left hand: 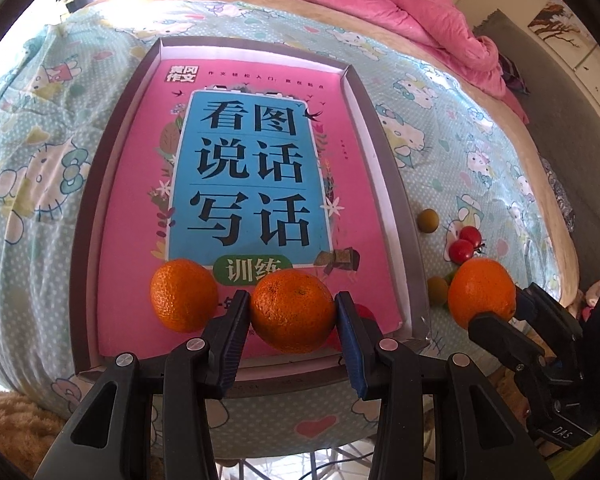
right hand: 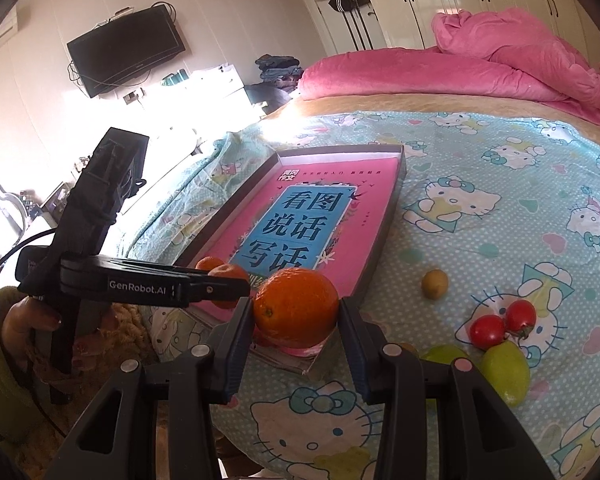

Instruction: Organize fruits

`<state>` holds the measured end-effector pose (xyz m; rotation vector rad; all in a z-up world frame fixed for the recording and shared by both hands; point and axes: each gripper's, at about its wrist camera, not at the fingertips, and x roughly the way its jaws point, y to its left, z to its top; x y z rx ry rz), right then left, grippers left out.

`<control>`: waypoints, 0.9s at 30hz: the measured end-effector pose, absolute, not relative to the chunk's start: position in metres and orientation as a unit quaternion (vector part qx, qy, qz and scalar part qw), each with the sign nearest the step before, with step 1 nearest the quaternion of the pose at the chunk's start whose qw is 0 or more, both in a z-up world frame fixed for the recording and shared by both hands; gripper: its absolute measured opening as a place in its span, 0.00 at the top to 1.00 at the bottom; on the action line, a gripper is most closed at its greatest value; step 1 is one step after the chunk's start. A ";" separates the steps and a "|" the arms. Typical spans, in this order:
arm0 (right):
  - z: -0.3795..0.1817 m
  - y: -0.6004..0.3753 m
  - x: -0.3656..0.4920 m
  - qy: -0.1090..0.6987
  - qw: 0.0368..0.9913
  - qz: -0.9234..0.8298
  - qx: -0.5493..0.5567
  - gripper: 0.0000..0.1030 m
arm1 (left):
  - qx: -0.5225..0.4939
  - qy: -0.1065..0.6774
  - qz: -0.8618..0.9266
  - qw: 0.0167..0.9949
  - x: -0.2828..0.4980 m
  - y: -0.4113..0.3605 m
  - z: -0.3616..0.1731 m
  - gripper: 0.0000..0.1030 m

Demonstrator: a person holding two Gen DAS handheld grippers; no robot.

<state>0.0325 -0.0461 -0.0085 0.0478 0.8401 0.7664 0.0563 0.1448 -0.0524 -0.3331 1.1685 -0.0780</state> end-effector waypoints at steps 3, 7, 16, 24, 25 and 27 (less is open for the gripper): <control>-0.010 -0.042 0.037 0.400 0.843 0.359 0.023 0.58 | -0.157 0.555 -0.033 0.817 0.058 0.146 -0.057 0.57; -0.013 -0.035 0.041 0.404 0.843 0.355 0.017 0.58 | -0.158 0.564 -0.027 0.810 0.059 0.150 -0.064 0.57; -0.026 -0.021 0.050 0.421 0.838 0.347 0.005 0.58 | -0.153 0.561 -0.016 0.813 0.058 0.158 -0.061 0.57; -0.036 -0.016 0.058 0.434 0.835 0.339 -0.003 0.58 | -0.150 0.568 0.005 0.809 0.057 0.170 -0.062 0.57; -0.036 -0.016 0.059 0.432 0.835 0.340 -0.005 0.58 | -0.155 0.569 0.006 0.808 0.057 0.174 -0.062 0.57; -0.036 -0.014 0.059 0.430 0.836 0.340 -0.011 0.58 | -0.170 0.566 0.002 0.807 0.055 0.179 -0.061 0.57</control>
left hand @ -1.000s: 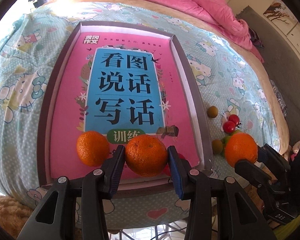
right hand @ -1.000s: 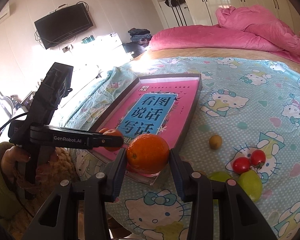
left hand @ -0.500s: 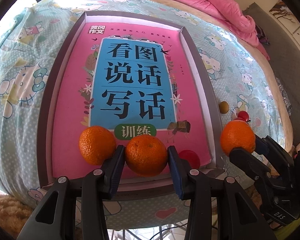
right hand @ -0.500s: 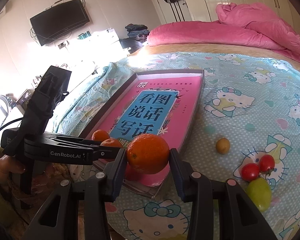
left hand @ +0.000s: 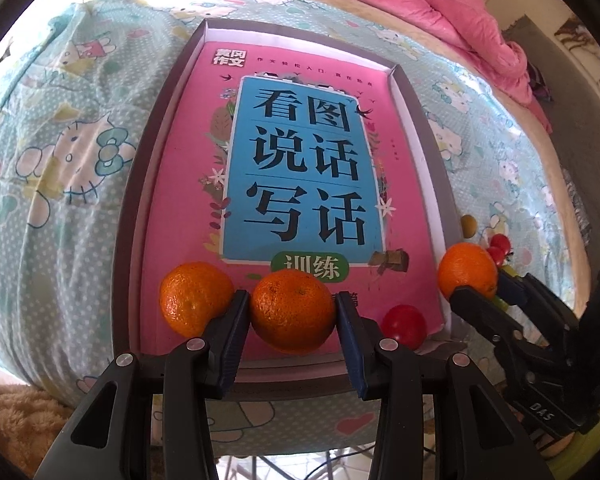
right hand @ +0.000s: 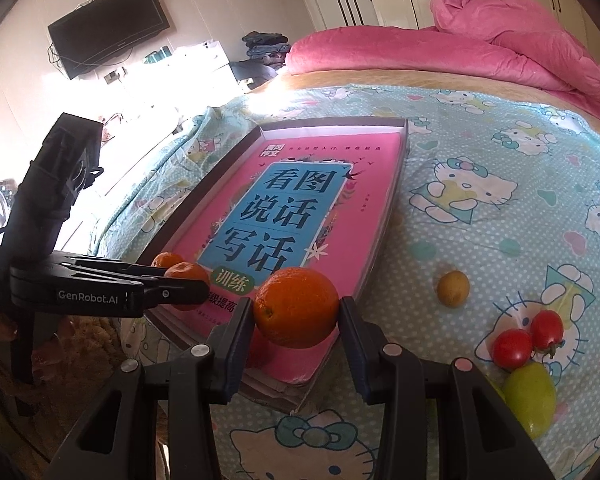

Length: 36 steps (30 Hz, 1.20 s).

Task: Organize fruits
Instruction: 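Lower the mandarin onto the book and open the left tool while the right tool releases the orange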

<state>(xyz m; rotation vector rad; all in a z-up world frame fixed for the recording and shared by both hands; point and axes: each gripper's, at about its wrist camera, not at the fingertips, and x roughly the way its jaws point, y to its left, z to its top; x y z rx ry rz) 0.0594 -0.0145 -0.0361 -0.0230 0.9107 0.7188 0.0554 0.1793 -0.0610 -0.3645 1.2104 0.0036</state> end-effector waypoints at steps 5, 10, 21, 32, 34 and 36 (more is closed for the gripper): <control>-0.034 -0.009 0.059 0.421 0.840 0.342 -0.027 0.58 | -0.168 0.567 0.010 0.806 0.054 0.182 -0.060 0.57; -0.032 0.002 0.056 0.412 0.840 0.352 -0.041 0.58 | -0.163 0.564 0.016 0.809 0.053 0.184 -0.056 0.57; -0.048 0.020 0.066 0.438 0.828 0.346 -0.049 0.58 | -0.160 0.568 0.017 0.807 0.048 0.186 -0.057 0.57; -0.054 0.020 0.062 0.445 0.825 0.346 -0.051 0.58 | -0.144 0.575 0.019 0.805 0.051 0.176 -0.063 0.57; -0.054 0.020 0.061 0.444 0.825 0.346 -0.052 0.57 | -0.141 0.575 0.019 0.806 0.051 0.175 -0.063 0.57; -0.053 0.019 0.062 0.446 0.824 0.347 -0.050 0.57 | -0.137 0.575 0.019 0.807 0.051 0.175 -0.063 0.57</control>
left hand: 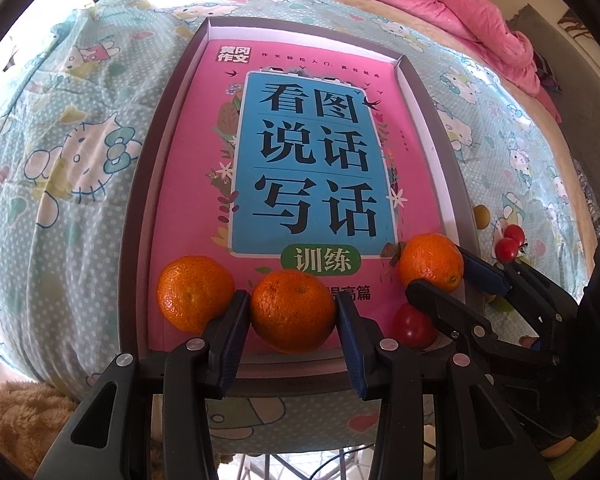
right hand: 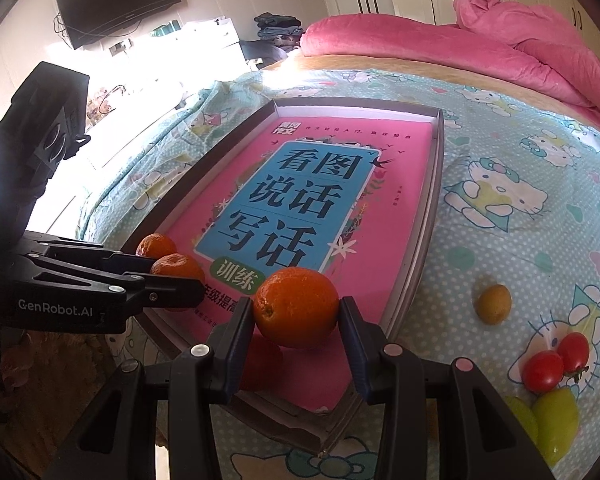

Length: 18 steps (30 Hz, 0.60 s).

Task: Organize fruits
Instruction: 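Lower the mandarin onto the book and open the left tool while the right tool releases the orange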

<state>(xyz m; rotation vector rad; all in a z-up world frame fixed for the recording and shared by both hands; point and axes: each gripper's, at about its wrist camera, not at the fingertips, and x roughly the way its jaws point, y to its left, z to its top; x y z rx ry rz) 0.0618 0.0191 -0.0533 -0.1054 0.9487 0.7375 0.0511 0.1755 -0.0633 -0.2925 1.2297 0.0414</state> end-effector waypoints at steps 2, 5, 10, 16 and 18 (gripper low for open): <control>-0.053 0.019 0.063 0.450 0.822 0.347 -0.043 0.57 | -0.131 0.574 0.019 0.808 0.052 0.174 -0.063 0.57; -0.053 0.020 0.061 0.449 0.823 0.346 -0.047 0.57 | -0.129 0.573 0.019 0.809 0.052 0.174 -0.064 0.57; -0.053 0.018 0.058 0.450 0.819 0.352 -0.048 0.57 | -0.126 0.575 0.020 0.808 0.053 0.173 -0.064 0.57; -0.050 0.015 0.056 0.447 0.820 0.354 -0.043 0.57 | -0.125 0.575 0.020 0.808 0.054 0.173 -0.064 0.57; -0.049 0.014 0.055 0.446 0.821 0.355 -0.041 0.57 | -0.124 0.575 0.020 0.809 0.054 0.172 -0.064 0.57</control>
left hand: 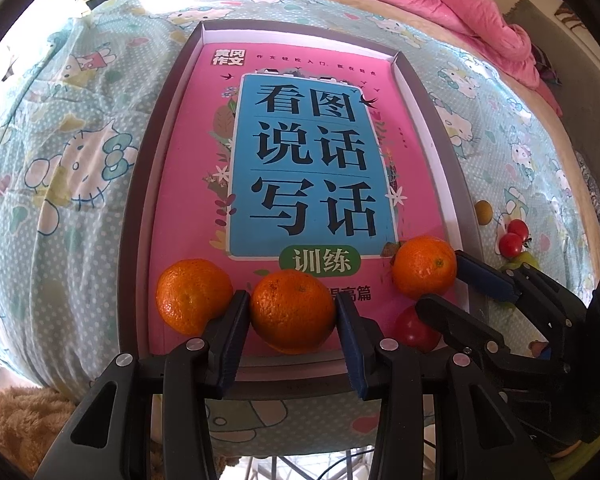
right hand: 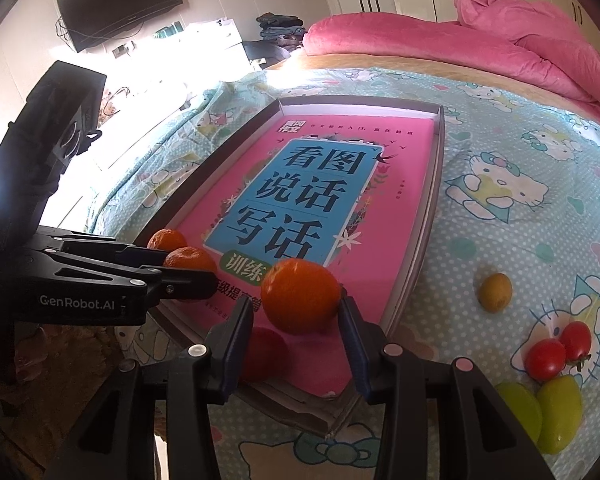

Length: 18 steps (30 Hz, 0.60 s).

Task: Organize fruits
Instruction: 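Lower the mandarin onto the book and open the left tool while the right tool releases the orange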

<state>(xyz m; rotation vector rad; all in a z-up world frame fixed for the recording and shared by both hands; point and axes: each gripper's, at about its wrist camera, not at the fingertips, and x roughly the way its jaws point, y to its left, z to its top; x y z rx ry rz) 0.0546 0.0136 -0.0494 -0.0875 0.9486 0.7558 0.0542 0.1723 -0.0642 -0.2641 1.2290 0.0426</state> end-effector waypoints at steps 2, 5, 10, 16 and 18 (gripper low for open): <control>-0.047 0.011 0.054 0.442 0.824 0.353 -0.038 0.57 | -0.122 0.575 0.020 0.809 0.055 0.172 -0.064 0.57; -0.044 0.007 0.055 0.440 0.826 0.352 -0.025 0.55 | -0.120 0.574 0.019 0.810 0.054 0.172 -0.065 0.57; -0.040 0.005 0.053 0.433 0.828 0.355 -0.023 0.54 | -0.120 0.574 0.019 0.810 0.055 0.171 -0.065 0.57; -0.036 0.004 0.048 0.426 0.832 0.354 -0.029 0.53 | -0.116 0.572 0.016 0.812 0.055 0.169 -0.065 0.57; -0.035 0.003 0.047 0.423 0.834 0.353 -0.032 0.47 | -0.115 0.572 0.015 0.812 0.056 0.169 -0.064 0.57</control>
